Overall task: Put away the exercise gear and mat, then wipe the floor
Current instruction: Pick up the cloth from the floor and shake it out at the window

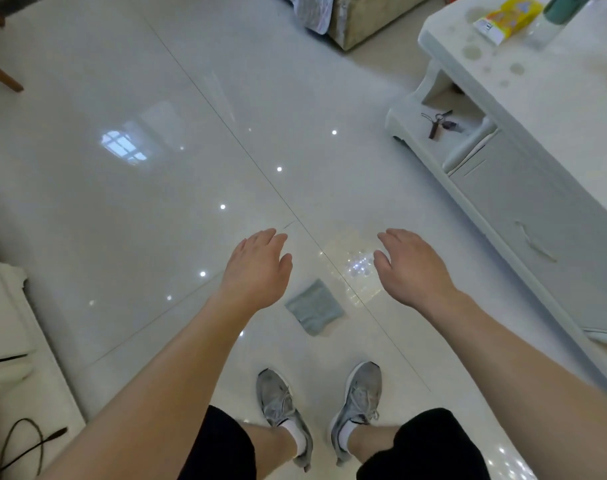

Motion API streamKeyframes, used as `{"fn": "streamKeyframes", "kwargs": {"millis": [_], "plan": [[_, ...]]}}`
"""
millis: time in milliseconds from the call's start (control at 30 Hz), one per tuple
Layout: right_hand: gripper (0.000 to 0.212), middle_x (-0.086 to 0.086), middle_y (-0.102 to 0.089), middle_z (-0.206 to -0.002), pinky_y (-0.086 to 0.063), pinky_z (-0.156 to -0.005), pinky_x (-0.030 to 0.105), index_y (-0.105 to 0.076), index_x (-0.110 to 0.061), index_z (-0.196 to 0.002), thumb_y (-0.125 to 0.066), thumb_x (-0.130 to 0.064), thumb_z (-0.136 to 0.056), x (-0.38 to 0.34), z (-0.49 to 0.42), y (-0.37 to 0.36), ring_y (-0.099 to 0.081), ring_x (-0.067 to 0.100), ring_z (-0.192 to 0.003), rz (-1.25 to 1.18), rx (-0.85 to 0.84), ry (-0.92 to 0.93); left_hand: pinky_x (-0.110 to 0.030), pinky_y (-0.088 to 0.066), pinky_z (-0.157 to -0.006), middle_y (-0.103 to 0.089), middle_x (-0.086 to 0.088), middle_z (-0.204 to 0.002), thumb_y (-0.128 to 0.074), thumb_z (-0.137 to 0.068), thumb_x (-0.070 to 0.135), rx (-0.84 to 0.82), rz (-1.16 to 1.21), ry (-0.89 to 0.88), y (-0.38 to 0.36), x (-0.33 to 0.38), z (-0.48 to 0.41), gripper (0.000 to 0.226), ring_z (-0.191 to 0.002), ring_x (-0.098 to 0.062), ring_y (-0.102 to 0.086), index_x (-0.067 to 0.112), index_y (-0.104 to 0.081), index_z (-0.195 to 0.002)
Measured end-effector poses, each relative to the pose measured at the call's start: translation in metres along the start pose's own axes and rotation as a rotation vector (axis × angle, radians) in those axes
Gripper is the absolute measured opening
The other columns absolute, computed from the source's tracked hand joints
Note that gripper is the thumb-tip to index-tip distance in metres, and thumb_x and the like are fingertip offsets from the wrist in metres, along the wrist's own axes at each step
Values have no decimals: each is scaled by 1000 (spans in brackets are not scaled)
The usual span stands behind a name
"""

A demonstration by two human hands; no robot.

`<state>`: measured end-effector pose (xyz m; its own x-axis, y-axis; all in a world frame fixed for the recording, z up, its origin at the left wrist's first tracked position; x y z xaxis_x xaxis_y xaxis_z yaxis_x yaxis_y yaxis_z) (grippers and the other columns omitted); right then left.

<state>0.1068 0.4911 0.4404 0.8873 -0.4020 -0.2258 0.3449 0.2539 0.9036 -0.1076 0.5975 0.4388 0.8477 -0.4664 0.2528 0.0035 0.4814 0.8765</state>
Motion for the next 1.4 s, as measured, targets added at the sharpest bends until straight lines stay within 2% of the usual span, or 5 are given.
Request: {"fn": "streamKeyframes", "kwargs": {"millis": [200, 433, 700, 1167, 1400], "plan": [[38, 12, -56, -128, -32, -104, 34, -56, -6, -126, -41, -27, -99, 28, -50, -92, -47, 29, -121, 31, -3, 10, -35, -18, -118, -34, -2, -157, -35, -104, 33, -3, -10, -12, -99, -31, -56, 49, -145, -21, -27, 18, -36, -150], [44, 1, -47, -143, -31, -107, 32, -47, -15, -140, -38, -30, -100, 59, -117, -194, -39, 21, -133, 11, 4, 53, -37, -27, -114, -43, -1, -151, -35, -103, 33, 24, -14, -14, -208, -69, -125, 47, -139, -23, -36, 18, -41, -148], [35, 7, -58, -125, -42, -95, 36, -59, -8, -120, -39, -27, -97, 92, -166, -282, -48, 25, -120, 54, 34, 58, -36, -32, -109, -43, 1, -150, -35, -103, 29, 83, 23, 34, -300, -92, -165, 45, -136, -23, -38, 19, -42, -146], [37, 5, -56, -127, -43, -96, 37, -55, -13, -125, -39, -30, -96, 102, -163, -373, -47, 25, -121, 95, -42, 160, -38, -38, -104, -45, 1, -143, -41, -100, 32, 56, 70, 25, -418, -95, -154, 47, -128, -23, -42, 21, -40, -146], [37, 5, -57, -122, -45, -94, 39, -57, -12, -119, -37, -32, -96, 105, -157, -391, -49, 25, -117, 124, -70, 181, -34, -42, -90, -51, 1, -125, -45, -97, 32, 73, 70, -47, -441, -76, -146, 41, -113, -21, -45, 22, -48, -136]]}}
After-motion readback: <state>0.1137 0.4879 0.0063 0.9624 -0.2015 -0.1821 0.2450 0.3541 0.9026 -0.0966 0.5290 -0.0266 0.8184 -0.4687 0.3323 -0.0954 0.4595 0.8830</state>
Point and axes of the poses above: each hand's wrist, its own z-axis away from the middle knuckle, its own y-axis out of the back of the hand, x = y × z, the point moved 6 cm from there along -z, towards the middle knuckle
